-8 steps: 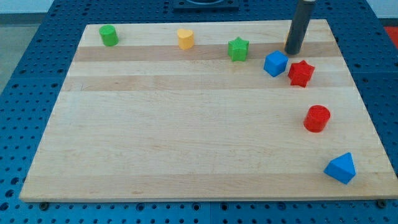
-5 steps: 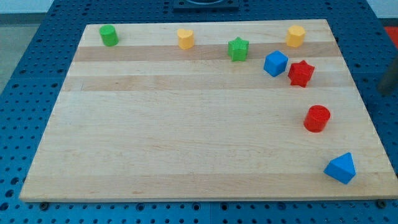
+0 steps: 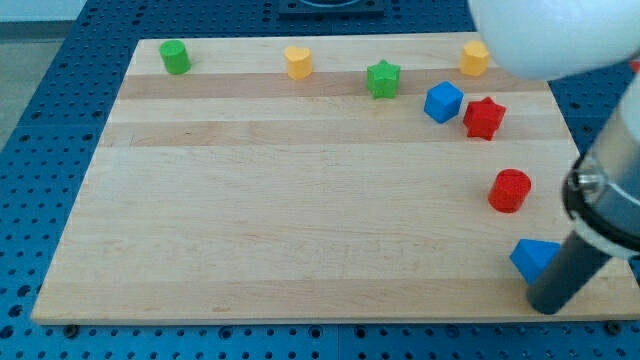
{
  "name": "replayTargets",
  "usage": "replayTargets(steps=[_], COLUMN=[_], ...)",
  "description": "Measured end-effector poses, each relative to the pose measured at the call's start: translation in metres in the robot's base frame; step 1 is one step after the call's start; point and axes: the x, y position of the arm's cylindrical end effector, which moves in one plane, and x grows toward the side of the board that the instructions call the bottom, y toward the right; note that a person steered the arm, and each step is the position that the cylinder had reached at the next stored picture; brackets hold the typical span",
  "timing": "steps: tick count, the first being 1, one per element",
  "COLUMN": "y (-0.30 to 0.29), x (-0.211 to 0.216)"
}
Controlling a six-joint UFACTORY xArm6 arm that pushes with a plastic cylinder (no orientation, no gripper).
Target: Slide the blue triangle towards yellow heart
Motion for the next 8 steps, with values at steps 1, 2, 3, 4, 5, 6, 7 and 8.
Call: replayTargets(steps=[1, 2, 3, 4, 5, 6, 7, 8], y=[0.027, -0.016, -0.069, -0.103, -0.123, -0.111, -0.154, -0.201], x=[-0.011, -0.029, -0.077, -0.123, -0.155, -0.171, -0.200, -0.231])
